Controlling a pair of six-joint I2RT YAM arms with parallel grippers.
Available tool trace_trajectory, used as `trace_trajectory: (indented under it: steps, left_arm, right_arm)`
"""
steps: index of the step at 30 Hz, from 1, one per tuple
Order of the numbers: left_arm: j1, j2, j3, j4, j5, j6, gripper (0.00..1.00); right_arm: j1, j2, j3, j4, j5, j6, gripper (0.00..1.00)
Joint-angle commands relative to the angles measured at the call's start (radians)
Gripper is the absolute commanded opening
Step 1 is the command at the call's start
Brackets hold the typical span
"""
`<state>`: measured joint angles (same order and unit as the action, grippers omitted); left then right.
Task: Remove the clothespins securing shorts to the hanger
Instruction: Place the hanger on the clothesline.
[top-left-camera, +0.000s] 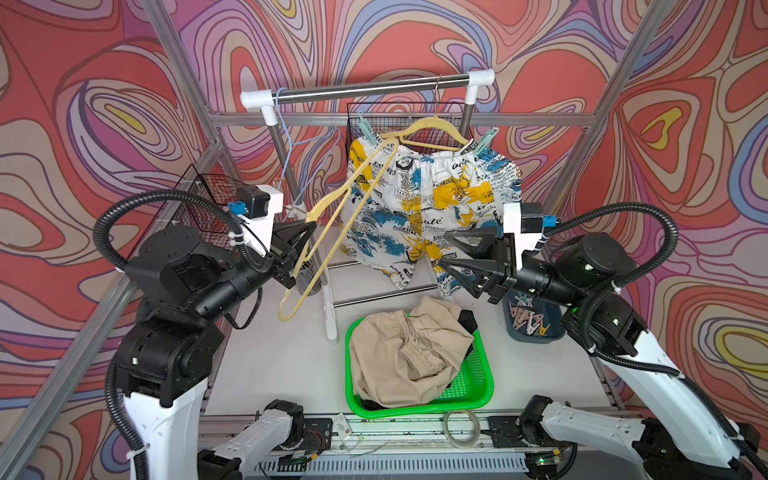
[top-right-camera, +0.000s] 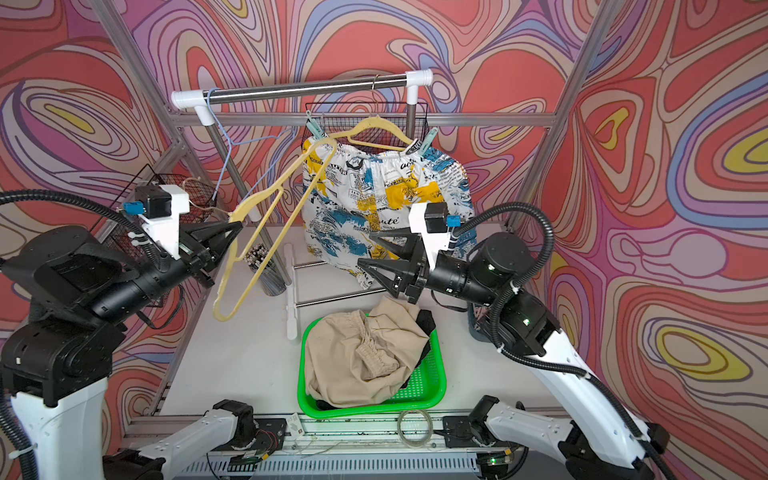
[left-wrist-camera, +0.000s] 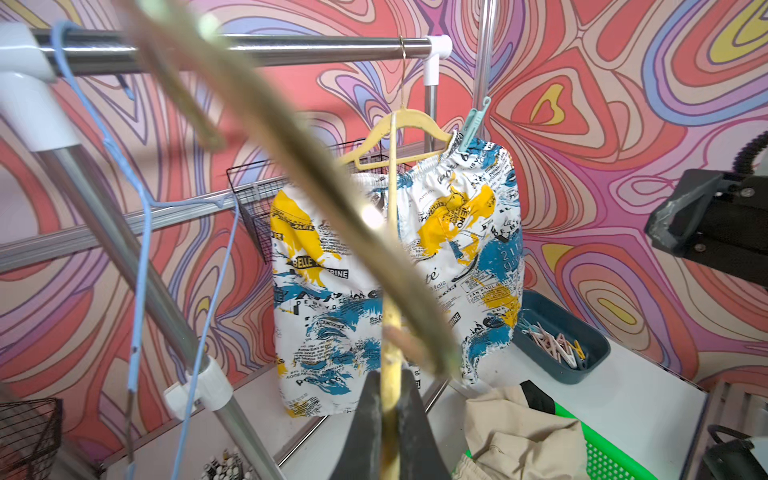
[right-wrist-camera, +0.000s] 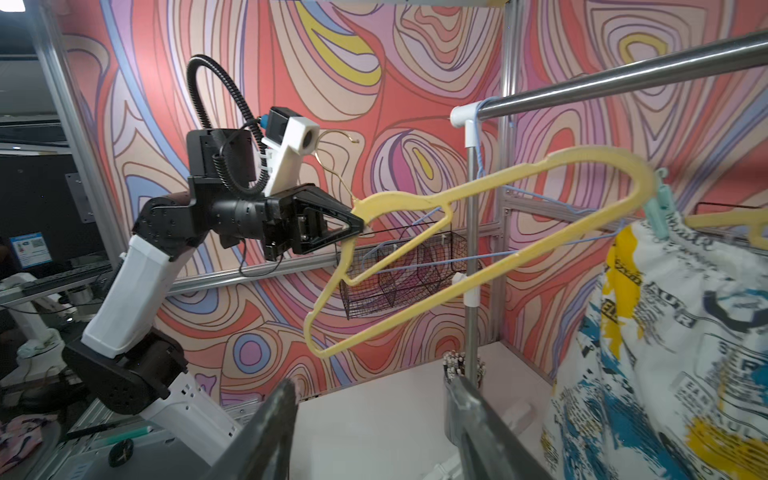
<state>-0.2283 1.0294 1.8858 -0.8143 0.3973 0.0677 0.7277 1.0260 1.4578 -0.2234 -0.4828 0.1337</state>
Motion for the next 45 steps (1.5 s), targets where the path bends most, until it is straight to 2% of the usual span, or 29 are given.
trace_trajectory:
  steps: [1,4,10,17,25,30,38,45]
  left_arm:
    - [0.0,0.031,0.028,-0.056,-0.133,0.008,0.0]
    - [0.0,0.052,0.027,-0.023,-0.185,-0.037,0.0]
    - [0.011,0.124,0.004,0.078,-0.121,-0.123,0.0]
    - [0.008,0.207,0.064,0.116,-0.177,-0.112,0.0]
    - [0.002,0.256,0.17,0.065,-0.274,-0.073,0.0]
    - [-0.002,0.259,0.172,0.099,-0.263,-0.094,0.0]
    - [-0.026,0.398,0.311,0.116,-0.291,-0.071,0.0]
    - [-0.056,0.528,0.481,0.065,-0.373,-0.008,0.0]
  right_arm:
    - [-0.002,-0.006,-0.035,-0.091,0.195,-0.044,0.61]
    - [-0.003,0.0,-0.055,-0.11,0.257,-0.038,0.61]
    - [-0.004,0.011,-0.087,-0.121,0.32,-0.022,0.61]
    - [-0.011,0.017,-0.118,-0.108,0.317,-0.011,0.61]
    - [-0.027,-0.006,-0.155,-0.108,0.325,-0.006,0.6]
    - [-0.034,-0.024,-0.178,-0.105,0.328,-0.002,0.6]
    - [-0.037,-0.044,-0.19,-0.112,0.331,0.006,0.6]
    - [-0.037,-0.069,-0.208,-0.129,0.355,0.014,0.6]
